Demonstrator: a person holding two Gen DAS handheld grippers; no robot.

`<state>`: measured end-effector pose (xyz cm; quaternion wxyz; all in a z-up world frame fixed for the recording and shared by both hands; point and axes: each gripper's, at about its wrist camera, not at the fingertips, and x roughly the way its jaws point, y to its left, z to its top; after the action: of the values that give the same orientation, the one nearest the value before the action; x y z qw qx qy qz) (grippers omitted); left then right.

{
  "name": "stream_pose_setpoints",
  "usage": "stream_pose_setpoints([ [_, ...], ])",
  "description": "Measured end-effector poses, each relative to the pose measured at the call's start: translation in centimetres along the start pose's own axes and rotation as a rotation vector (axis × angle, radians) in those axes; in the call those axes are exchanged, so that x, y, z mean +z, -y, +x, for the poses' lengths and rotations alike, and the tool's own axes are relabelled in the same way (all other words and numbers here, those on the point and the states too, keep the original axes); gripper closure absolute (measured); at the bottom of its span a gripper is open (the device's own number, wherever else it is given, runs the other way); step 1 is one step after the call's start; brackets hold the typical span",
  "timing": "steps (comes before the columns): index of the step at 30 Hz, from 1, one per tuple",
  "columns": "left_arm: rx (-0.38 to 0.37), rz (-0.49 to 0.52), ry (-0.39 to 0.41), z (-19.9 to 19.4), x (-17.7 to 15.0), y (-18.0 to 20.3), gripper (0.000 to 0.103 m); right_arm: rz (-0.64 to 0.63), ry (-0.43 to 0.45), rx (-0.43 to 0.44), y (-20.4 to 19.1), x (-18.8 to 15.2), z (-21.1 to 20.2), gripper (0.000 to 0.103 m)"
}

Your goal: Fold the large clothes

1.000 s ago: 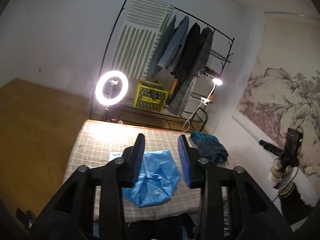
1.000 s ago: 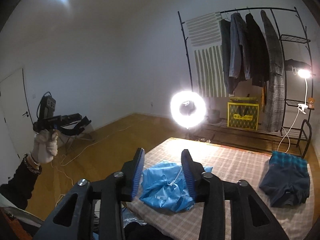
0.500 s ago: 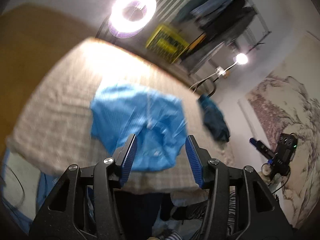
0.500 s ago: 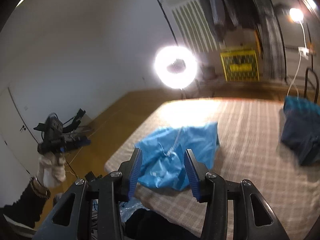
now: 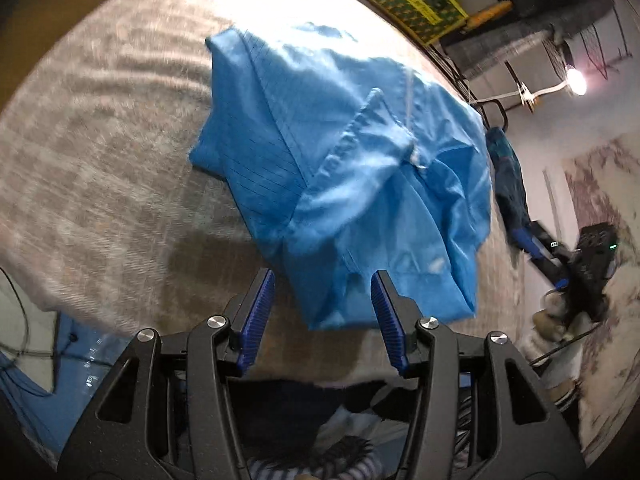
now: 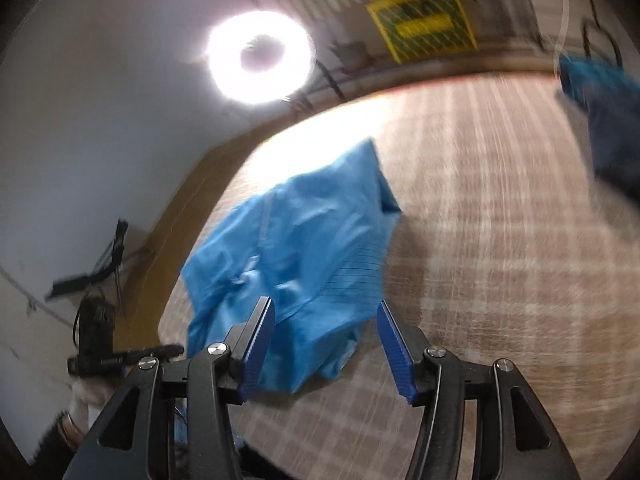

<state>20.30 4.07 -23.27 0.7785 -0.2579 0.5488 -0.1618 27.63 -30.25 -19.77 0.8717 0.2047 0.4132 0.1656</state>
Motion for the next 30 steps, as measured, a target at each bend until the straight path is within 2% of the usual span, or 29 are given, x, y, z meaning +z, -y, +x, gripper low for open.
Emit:
stream_pose_setpoints([
  [3,-0.008,-0.013,-0.012,1.3,0.4,-0.8,0.052,0.079,-0.021,0.026,2.3,0.1,2.6,0.050],
  [4,-0.008,-0.010,-0.010,1.5,0.4,-0.8,0.055,0.102,-0.029,0.041,2.8,0.1,3.2,0.051],
  [5,-0.007,-0.007,-0.008,1.7,0.3,-0.9,0.071,0.123,-0.038,0.067,3.3,0.3,4.0,0.052],
  [6,0.000,-0.003,-0.011,1.9,0.4,-1.0,0.082,0.124,-0.044,0.078,3.4,0.4,4.5,0.056],
  [7,0.007,-0.001,-0.012,2.1,0.6,-1.1,0.092,0.117,-0.051,0.083,3.3,0.6,5.0,0.064],
  [8,0.013,-0.001,-0.003,2.1,0.7,-1.2,0.097,0.106,-0.056,0.089,3.2,0.7,5.4,0.071],
  [10,0.027,0.018,0.025,1.4,1.0,-1.0,0.099,0.096,-0.072,0.117,3.0,0.8,6.2,0.099],
  [13,0.016,0.047,0.082,-0.8,1.6,-0.6,0.101,0.105,-0.077,0.149,2.6,0.7,6.5,0.103],
  [15,-0.005,0.043,0.113,-2.7,1.5,-1.1,0.101,0.148,-0.085,0.212,2.2,0.2,5.9,0.103],
  [17,0.023,0.064,0.124,-3.5,1.1,-1.6,0.101,0.182,-0.097,0.291,1.9,-0.5,5.0,0.103],
  [18,0.046,0.071,0.108,-3.1,0.6,-2.2,0.101,0.154,-0.103,0.293,1.4,-1.0,4.8,0.103],
  [20,0.079,0.064,0.051,-1.4,0.0,-3.0,0.101,0.085,-0.139,0.218,1.0,-2.0,5.7,0.103],
  [23,0.099,0.086,0.006,-0.2,-0.5,-3.0,0.100,0.120,-0.205,0.144,2.7,-3.1,7.9,0.103],
  [24,0.109,0.110,0.011,-0.6,-0.6,-2.7,0.100,0.114,-0.206,0.150,2.8,-3.0,8.0,0.103],
  [25,0.118,0.125,0.020,-1.3,-0.6,-2.5,0.096,0.096,-0.202,0.160,2.7,-2.8,7.9,0.098],
  [26,0.117,0.128,0.028,-1.7,-0.4,-2.2,0.087,0.056,-0.200,0.177,2.2,-2.2,7.2,0.096],
  [27,0.107,0.119,0.046,-2.6,-0.3,-2.2,0.082,0.032,-0.199,0.196,1.8,-2.0,6.5,0.086],
  [28,0.079,0.097,0.077,-4.0,-0.1,-2.3,0.074,0.008,-0.189,0.232,1.6,-1.3,5.5,0.061],
  [30,0.064,0.096,0.133,-5.9,0.7,-2.0,0.073,-0.002,-0.137,0.272,1.4,0.3,4.3,0.039],
])
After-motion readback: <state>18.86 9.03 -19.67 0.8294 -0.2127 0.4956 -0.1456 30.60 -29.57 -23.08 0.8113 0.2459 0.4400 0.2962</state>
